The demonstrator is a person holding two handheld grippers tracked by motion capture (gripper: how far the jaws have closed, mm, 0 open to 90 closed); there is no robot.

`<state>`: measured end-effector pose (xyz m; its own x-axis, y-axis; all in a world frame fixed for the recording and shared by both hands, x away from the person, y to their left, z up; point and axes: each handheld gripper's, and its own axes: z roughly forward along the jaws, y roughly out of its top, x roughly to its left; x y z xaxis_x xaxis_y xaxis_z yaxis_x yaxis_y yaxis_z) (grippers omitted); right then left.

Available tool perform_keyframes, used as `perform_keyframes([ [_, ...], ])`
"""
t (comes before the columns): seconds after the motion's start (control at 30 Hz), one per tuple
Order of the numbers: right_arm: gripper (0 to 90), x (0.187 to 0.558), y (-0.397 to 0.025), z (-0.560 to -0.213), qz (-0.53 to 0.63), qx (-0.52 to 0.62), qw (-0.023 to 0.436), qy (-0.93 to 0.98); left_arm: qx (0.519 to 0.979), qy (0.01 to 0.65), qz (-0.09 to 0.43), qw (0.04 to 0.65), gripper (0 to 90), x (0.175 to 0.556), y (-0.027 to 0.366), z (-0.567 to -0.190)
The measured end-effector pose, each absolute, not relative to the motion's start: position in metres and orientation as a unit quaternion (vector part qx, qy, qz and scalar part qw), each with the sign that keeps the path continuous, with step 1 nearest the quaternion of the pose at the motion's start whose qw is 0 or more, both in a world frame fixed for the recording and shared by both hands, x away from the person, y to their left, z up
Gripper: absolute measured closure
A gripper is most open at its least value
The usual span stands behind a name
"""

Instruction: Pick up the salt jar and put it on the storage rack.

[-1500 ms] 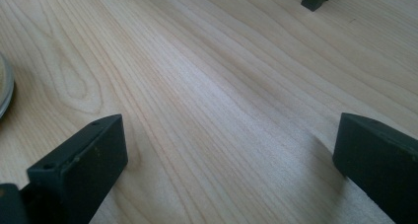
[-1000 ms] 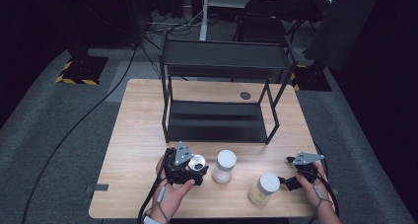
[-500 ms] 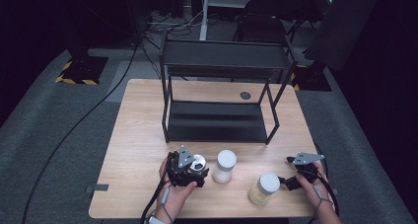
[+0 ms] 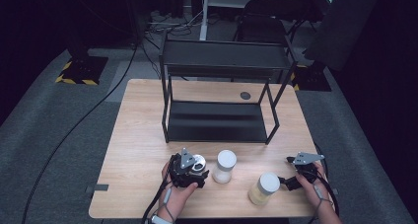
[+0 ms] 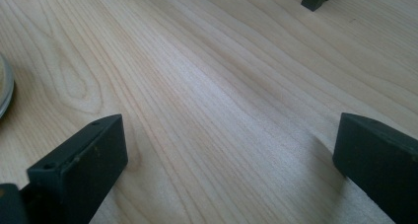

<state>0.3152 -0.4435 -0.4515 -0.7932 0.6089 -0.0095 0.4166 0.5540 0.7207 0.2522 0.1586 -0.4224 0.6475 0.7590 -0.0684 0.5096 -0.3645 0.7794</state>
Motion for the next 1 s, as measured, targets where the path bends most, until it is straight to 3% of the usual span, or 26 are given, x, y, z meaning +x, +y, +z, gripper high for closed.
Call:
perform_keyframes([
  [0.07, 0.0, 0.315, -0.444, -0.452, 0.37, 0.294, 0.13, 0.872, 0.813, 0.388, 0.153, 0.406, 14.3, 0.253, 0.158, -0.424],
  [0.13, 0.0, 0.315, -0.444, -0.452, 0.369, 0.294, 0.13, 0.872, 0.814, 0.385, 0.158, 0.405, 25.4, 0.251, 0.157, -0.426],
  [0.2, 0.0, 0.315, -0.444, -0.452, 0.369, 0.294, 0.13, 0.872, 0.815, 0.373, 0.169, 0.409, 29.9, 0.248, 0.156, -0.428],
  [1.0, 0.0, 0.315, -0.444, -0.452, 0.37, 0.294, 0.13, 0.872, 0.825, 0.362, 0.163, 0.403, 30.2, 0.269, 0.174, -0.392],
])
